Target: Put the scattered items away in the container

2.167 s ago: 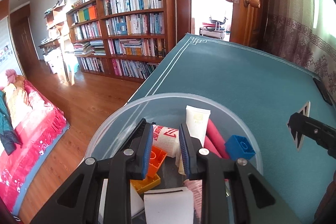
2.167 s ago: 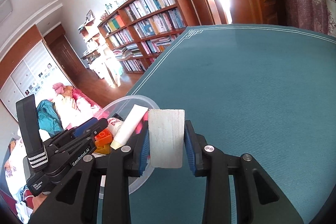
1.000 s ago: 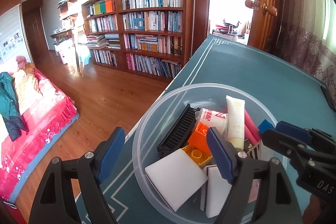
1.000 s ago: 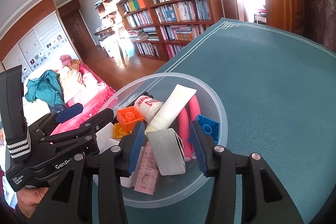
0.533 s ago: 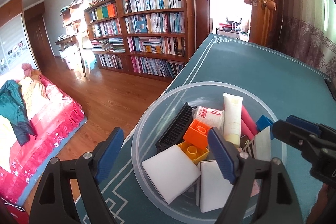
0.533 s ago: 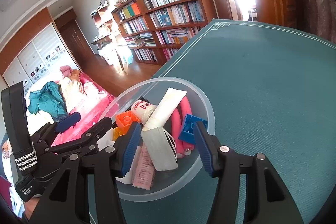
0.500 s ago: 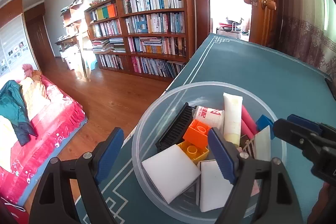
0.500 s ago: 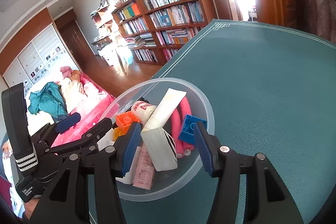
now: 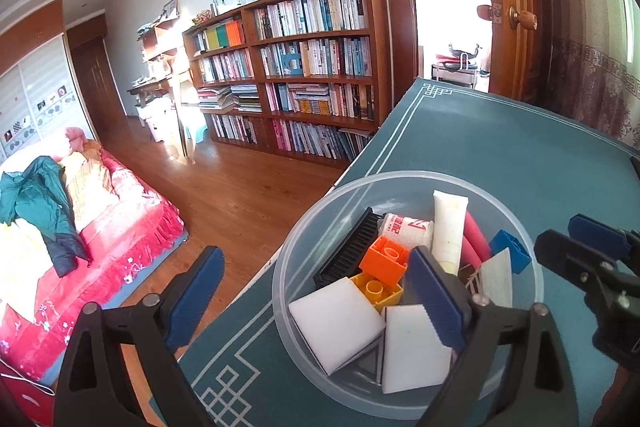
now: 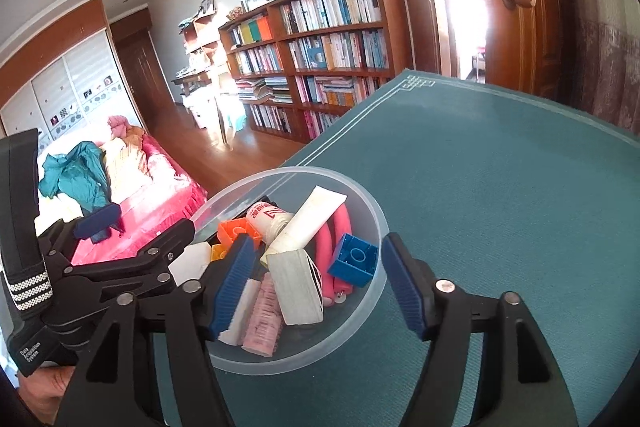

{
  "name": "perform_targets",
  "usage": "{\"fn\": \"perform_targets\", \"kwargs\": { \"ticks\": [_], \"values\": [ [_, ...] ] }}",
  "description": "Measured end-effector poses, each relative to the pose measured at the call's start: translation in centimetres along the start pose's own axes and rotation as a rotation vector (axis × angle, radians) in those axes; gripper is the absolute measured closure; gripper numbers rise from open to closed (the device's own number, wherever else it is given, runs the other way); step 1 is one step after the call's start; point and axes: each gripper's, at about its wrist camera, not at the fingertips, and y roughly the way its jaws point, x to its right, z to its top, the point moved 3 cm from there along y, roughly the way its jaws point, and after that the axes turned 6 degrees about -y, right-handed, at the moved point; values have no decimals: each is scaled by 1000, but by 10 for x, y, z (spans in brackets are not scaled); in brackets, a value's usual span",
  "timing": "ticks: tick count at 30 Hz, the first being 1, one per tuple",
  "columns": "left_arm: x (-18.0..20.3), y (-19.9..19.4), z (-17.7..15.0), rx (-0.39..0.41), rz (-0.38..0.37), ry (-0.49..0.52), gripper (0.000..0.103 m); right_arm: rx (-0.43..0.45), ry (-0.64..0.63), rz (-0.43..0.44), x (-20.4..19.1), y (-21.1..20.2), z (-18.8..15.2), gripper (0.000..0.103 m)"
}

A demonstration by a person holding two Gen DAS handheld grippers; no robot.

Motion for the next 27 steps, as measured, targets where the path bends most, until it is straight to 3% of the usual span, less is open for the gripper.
{"fn": "perform_targets", "kwargs": {
  "ticks": [2,7,12,17,27],
  "values": [
    [-3,-6,1,26,2,-16,0,18,-46,-41,-6,-4,1,17],
    [-11,-11,2,38,38,-42,0,10,-55,-41,-6,-4,-3,17],
    [-19,-10,-3,30,68,-67,0,-48,64,91,13,8,-12,17],
    [-25,-9,-14,13,64,-93,0,-120,100,112,19,25,-26,17],
    [-30,-6,-21,-5,76,-96,0,-122,-3,129,-5,25,-27,17]
  ]
}}
